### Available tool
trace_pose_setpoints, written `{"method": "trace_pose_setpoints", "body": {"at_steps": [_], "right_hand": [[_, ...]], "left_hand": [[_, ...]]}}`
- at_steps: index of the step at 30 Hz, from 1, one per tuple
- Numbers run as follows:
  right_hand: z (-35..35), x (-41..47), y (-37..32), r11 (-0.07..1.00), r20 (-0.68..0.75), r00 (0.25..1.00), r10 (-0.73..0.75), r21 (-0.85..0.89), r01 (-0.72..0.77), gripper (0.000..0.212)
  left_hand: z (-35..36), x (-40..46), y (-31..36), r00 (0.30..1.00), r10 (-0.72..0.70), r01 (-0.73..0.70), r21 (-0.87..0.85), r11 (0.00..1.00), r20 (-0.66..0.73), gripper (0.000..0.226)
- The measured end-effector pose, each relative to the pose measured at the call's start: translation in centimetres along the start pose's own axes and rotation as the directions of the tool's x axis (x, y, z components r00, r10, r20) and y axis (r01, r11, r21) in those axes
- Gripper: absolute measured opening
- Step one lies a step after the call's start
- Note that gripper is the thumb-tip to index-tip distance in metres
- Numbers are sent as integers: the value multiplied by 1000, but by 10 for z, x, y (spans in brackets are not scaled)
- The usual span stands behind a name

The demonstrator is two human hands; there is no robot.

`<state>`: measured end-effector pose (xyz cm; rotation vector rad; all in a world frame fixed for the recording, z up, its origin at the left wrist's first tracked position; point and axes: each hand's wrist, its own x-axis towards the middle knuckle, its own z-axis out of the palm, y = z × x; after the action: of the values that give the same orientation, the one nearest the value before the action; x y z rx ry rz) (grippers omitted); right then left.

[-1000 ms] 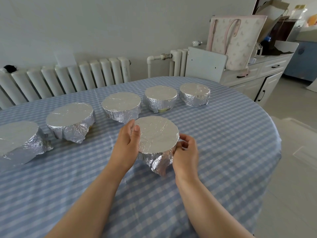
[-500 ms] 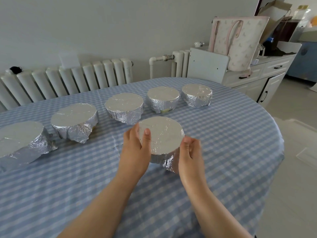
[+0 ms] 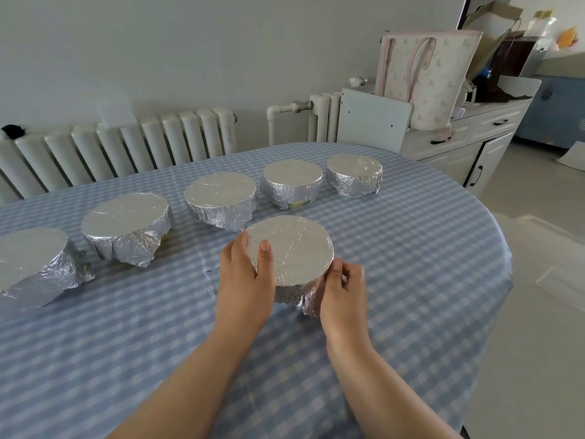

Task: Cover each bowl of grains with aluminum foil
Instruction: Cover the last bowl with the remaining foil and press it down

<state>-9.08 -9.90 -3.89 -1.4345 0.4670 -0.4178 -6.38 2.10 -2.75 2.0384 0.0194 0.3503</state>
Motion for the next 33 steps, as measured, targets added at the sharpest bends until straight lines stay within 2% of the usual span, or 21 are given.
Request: {"method": "trace_pose_setpoints", "body": {"at_steps": [10,15,19,21,28,33], "right_hand": [[7,8,-1,969,-70,974,217,138,-206,16],[9,9,-2,973,-85,977,194,145,-181,12],[8,6,-6,975,-55,985,166,156,-156,26],[9,5,-6,980,-41,987,155,136,-148,32],[15,10,3,992,-90,988,127,25,-126,31],[-7,26,-7,968,-25,1000,-5,-252,-1,35]], "left_hand": [[0,0,2,1000,-2,1,18,1000,7,66],[0,0,2,1000,-7,7,9,1000,10,68],[0,-1,2,1000,-11,11,6,1000,0,65],[1,-1,3,1000,-16,16,3,1000,5,64],[-4,-2,4,999,-15,15,10,1000,29,66],[-8,-2,10,991,-89,100,-101,990,103,78]]}}
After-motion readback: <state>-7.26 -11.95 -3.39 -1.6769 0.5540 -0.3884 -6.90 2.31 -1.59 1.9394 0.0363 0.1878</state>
